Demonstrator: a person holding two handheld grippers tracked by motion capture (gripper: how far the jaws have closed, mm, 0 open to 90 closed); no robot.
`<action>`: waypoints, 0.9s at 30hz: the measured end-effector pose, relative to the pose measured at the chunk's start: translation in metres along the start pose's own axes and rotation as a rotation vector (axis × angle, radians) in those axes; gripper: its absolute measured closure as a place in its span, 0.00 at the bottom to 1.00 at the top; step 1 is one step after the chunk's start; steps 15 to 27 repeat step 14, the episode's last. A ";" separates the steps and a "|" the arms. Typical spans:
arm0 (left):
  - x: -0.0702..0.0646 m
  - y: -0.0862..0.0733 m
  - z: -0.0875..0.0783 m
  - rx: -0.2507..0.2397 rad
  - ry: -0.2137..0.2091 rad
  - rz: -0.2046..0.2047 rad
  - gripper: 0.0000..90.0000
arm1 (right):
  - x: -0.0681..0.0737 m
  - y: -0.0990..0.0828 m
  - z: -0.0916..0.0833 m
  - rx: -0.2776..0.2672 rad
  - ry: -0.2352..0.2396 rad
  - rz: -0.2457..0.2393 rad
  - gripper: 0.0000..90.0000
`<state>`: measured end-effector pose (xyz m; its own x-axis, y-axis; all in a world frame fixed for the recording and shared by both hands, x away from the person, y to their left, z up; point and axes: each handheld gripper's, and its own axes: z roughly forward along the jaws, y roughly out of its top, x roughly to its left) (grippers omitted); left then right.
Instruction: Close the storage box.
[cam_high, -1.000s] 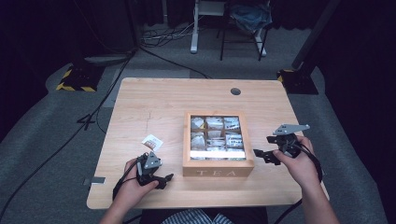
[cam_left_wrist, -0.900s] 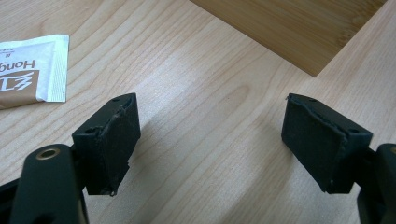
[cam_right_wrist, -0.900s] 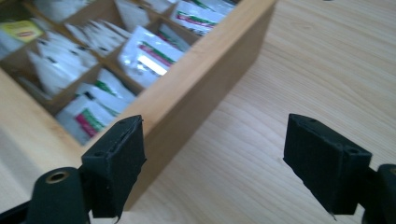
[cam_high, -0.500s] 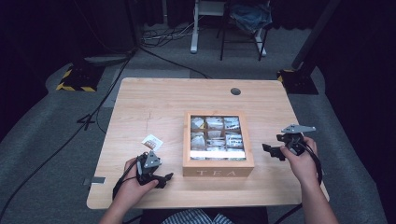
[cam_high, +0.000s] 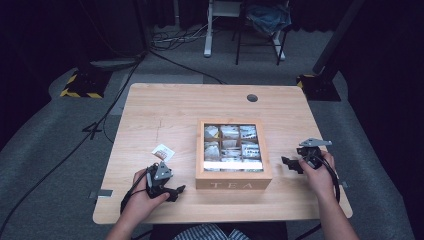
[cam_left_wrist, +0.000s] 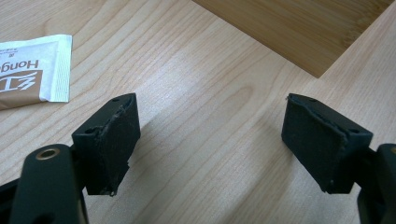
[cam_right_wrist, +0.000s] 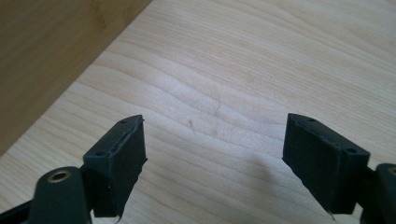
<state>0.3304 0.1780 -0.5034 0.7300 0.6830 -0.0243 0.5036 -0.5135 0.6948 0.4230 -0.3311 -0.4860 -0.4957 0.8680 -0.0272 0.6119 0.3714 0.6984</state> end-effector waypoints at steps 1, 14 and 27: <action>0.000 0.000 0.000 -0.001 -0.003 -0.004 0.22 | 0.000 -0.001 0.002 -0.006 -0.002 0.003 0.24; 0.002 0.002 0.002 0.003 -0.006 0.007 0.20 | -0.004 -0.011 0.014 -0.048 0.004 0.023 0.16; 0.002 0.002 0.002 0.003 -0.006 0.007 0.20 | -0.004 -0.011 0.014 -0.048 0.004 0.023 0.16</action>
